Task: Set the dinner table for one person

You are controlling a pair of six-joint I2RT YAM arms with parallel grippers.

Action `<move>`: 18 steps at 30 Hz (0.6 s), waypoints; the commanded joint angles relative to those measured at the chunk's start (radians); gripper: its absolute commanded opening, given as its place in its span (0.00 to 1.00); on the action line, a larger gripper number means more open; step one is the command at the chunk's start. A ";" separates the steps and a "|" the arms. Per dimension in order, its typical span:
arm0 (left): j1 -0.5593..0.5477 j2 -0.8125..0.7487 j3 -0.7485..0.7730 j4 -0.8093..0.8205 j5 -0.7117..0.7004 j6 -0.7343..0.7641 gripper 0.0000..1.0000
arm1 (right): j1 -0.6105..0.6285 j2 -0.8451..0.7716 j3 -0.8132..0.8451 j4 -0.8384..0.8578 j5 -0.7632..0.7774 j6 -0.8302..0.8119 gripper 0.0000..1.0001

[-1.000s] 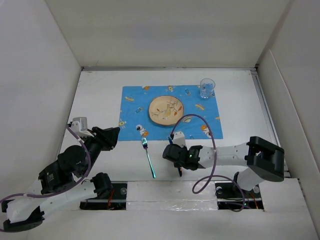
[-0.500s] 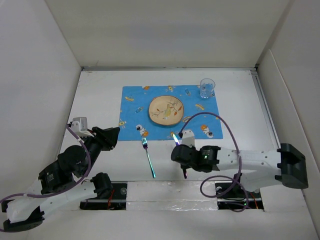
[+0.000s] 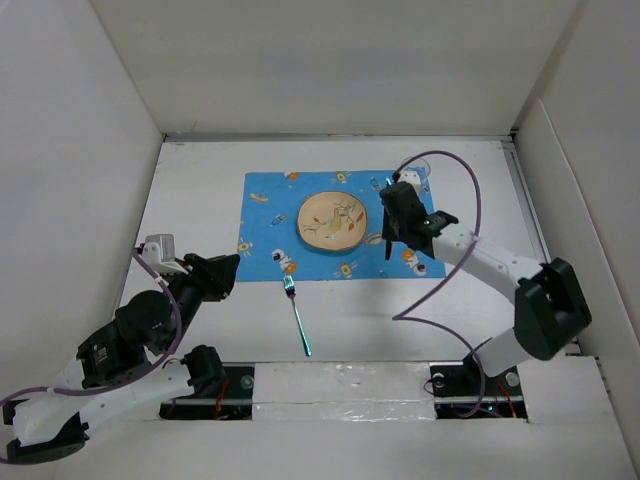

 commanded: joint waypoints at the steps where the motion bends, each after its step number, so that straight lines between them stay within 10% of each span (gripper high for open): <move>1: 0.002 -0.009 -0.002 0.034 0.005 0.014 0.31 | -0.074 0.125 0.079 0.131 -0.083 -0.119 0.00; 18: 0.002 0.009 -0.002 0.040 0.000 0.021 0.31 | -0.212 0.392 0.205 0.163 -0.221 -0.173 0.00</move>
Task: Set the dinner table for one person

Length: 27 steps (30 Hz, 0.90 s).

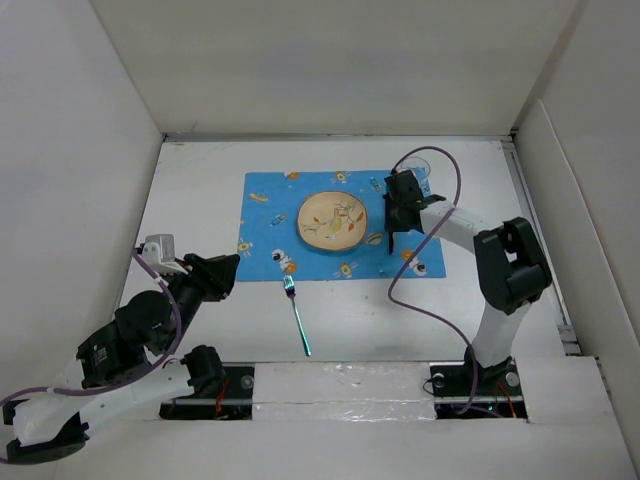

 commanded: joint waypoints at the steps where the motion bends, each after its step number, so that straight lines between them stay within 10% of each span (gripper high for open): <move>1: 0.002 0.009 -0.002 0.040 0.001 0.017 0.31 | 0.008 0.022 0.064 0.065 -0.024 -0.012 0.00; 9: 0.002 0.011 -0.003 0.039 0.000 0.017 0.31 | 0.008 0.111 0.128 0.054 -0.026 0.021 0.00; 17: 0.002 0.023 -0.002 0.032 -0.012 0.009 0.33 | -0.001 0.017 0.107 0.034 0.005 0.044 0.49; 22: 0.002 0.060 -0.006 0.012 -0.065 -0.024 0.39 | 0.043 -0.192 0.058 0.033 0.028 0.052 0.51; 27: 0.002 0.186 -0.014 0.124 0.016 0.011 0.26 | 0.129 -0.510 -0.201 0.177 0.072 0.103 0.00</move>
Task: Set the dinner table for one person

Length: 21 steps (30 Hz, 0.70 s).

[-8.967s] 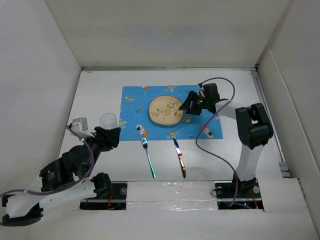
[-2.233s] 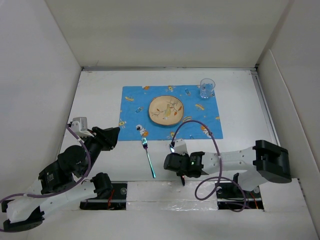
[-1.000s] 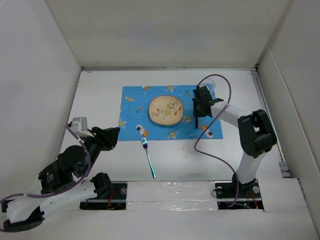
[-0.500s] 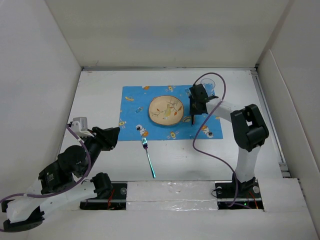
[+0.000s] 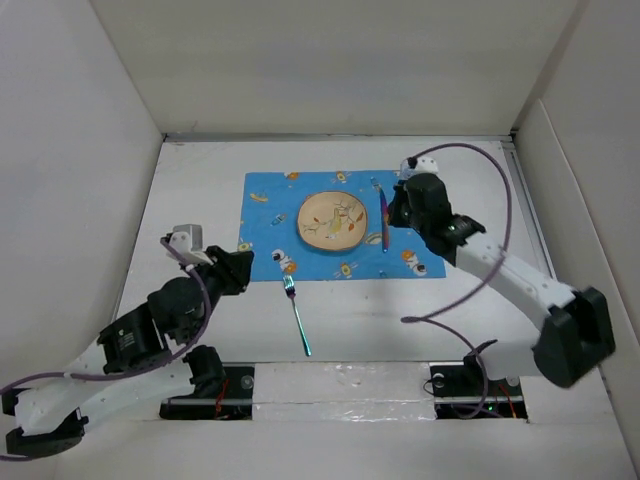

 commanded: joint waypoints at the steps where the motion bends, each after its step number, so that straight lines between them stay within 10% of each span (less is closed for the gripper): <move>1: 0.002 0.109 -0.013 0.138 0.061 0.035 0.23 | 0.061 -0.208 -0.142 0.115 0.042 0.039 0.00; 4: 0.002 0.291 0.031 0.180 0.097 0.026 0.00 | 0.107 -0.417 -0.255 0.125 0.077 0.040 0.00; 10: -0.073 0.650 0.163 0.004 -0.080 -0.318 0.00 | 0.098 -0.713 -0.383 0.109 0.056 0.049 0.07; 14: -0.073 0.701 0.102 -0.050 -0.025 -0.573 0.26 | 0.062 -0.756 -0.420 0.131 -0.036 0.059 0.36; 21: -0.128 0.750 -0.111 -0.047 0.060 -0.817 0.36 | 0.038 -0.773 -0.469 0.210 -0.222 0.091 0.38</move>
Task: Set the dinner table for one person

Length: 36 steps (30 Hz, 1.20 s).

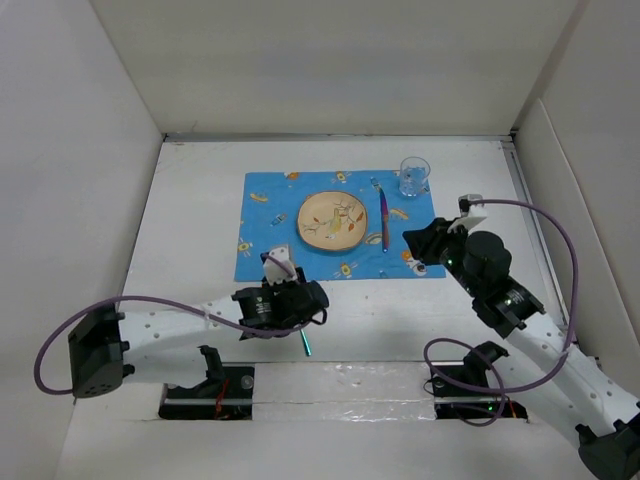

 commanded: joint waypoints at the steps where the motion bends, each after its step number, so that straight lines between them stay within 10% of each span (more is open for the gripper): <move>1: -0.068 0.049 -0.037 -0.069 -0.021 -0.252 0.37 | -0.003 -0.025 -0.034 0.113 -0.121 0.018 0.38; 9: -0.133 0.432 0.139 -0.315 -0.031 -0.465 0.35 | -0.003 -0.034 -0.063 0.147 -0.189 0.013 0.38; 29: 0.005 0.308 -0.085 -0.003 -0.001 -0.318 0.34 | -0.003 -0.040 -0.091 0.179 -0.192 0.025 0.37; 36: 0.015 0.362 -0.077 0.005 -0.001 -0.281 0.07 | -0.003 -0.025 -0.091 0.181 -0.181 0.024 0.37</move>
